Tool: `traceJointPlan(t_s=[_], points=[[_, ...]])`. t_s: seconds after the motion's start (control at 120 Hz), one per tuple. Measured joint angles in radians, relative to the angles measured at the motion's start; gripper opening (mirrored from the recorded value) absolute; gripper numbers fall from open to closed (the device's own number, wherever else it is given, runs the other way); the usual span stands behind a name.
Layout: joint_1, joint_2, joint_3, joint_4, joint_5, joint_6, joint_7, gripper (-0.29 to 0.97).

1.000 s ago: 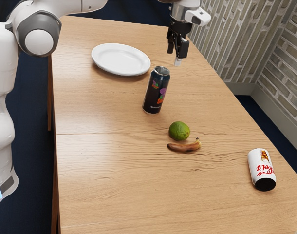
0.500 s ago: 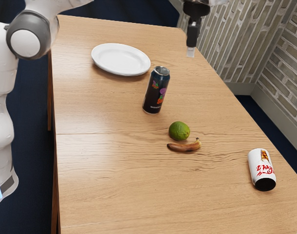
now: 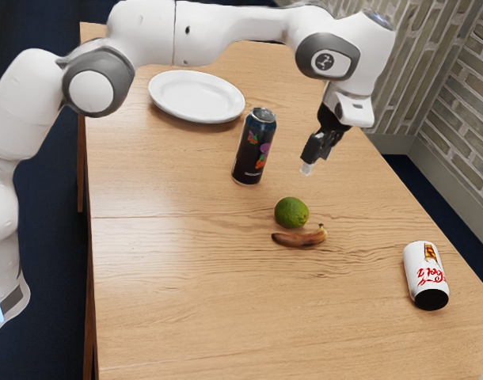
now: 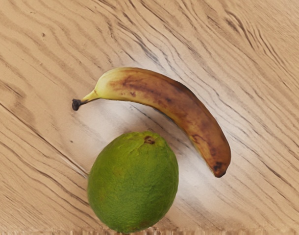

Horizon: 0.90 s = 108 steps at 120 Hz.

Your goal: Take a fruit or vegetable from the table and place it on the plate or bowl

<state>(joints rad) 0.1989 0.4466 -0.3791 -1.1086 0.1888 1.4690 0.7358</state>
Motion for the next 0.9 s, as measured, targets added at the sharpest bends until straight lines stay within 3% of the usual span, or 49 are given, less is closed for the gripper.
traceJointPlan(t_s=[0.083,0.333,0.9], points=[[-0.023,-0.004,0.055,-0.050,-0.035,0.041,0.061,0.68],[-0.031,-0.001,0.095,-0.185,-0.104,0.167,0.203,0.68],[-0.039,0.025,0.111,-0.279,-0.125,0.299,0.372,0.68]])
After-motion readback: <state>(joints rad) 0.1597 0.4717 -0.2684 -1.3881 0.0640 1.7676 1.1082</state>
